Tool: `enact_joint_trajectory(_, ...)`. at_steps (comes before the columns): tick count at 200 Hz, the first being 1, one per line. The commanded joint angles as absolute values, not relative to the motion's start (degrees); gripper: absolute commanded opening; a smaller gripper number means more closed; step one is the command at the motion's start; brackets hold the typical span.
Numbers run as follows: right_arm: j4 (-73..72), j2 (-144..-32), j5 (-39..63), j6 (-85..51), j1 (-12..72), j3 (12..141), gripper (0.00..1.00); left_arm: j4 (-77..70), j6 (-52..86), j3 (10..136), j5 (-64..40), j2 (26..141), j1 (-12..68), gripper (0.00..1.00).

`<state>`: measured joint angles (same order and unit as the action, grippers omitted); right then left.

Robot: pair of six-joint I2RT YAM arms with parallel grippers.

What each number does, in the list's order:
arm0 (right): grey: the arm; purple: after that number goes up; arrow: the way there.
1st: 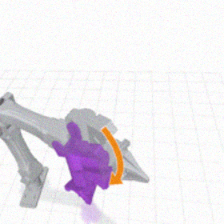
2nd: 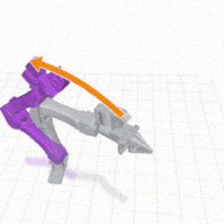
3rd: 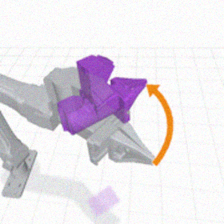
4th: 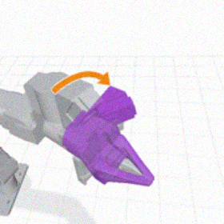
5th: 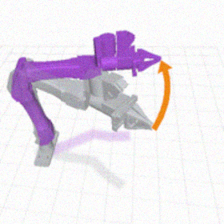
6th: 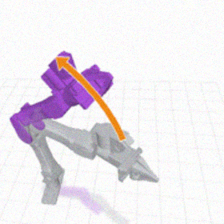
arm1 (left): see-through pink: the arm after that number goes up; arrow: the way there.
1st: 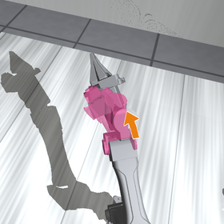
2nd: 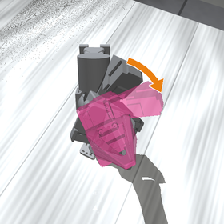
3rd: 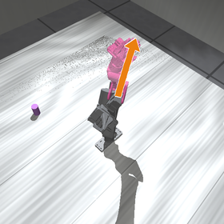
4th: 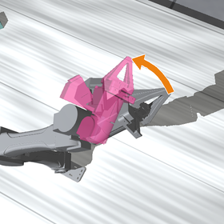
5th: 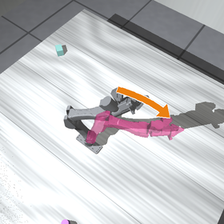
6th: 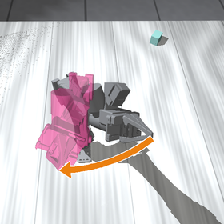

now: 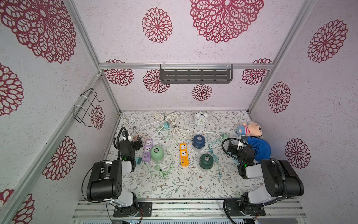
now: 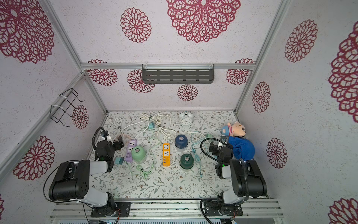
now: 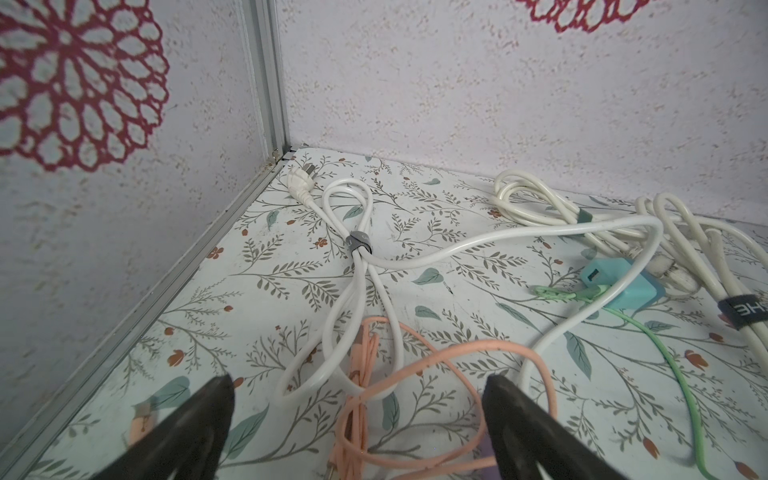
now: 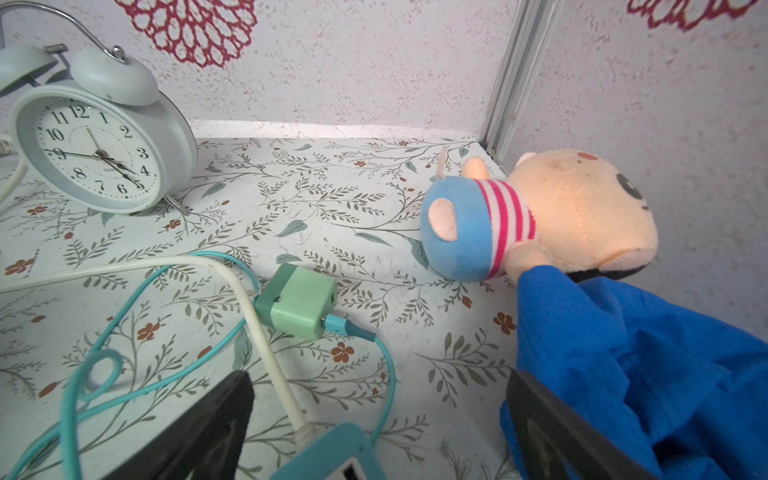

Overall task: Charge the cordless meat grinders
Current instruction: Pick up the charging cable from the center of the board.

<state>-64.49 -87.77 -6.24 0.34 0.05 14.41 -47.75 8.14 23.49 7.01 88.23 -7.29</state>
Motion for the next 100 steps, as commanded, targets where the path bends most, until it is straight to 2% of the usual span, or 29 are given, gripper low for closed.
enact_joint_trajectory(1,-66.79,-87.85,-6.87,-0.75,0.24,15.30,0.99,-49.18,7.29,24.57,7.29,88.87,-7.65,0.97)
enact_joint_trajectory(23,-66.59,-87.44,-7.27,-0.89,0.26,15.39,0.99,-49.20,7.24,24.41,7.14,87.88,-7.61,0.97)
enact_joint_trajectory(40,-59.91,-83.86,-9.37,-1.80,0.24,17.42,0.99,-43.18,7.19,25.64,8.96,83.29,-7.14,0.97)
enact_joint_trajectory(76,-40.26,-70.19,-13.47,-5.41,0.24,22.23,0.99,-25.06,10.73,31.02,15.99,69.23,-3.68,0.97)
enact_joint_trajectory(100,-19.91,-62.27,-22.41,-17.89,0.22,28.06,0.99,-7.72,20.40,37.95,22.41,61.56,-0.22,0.97)
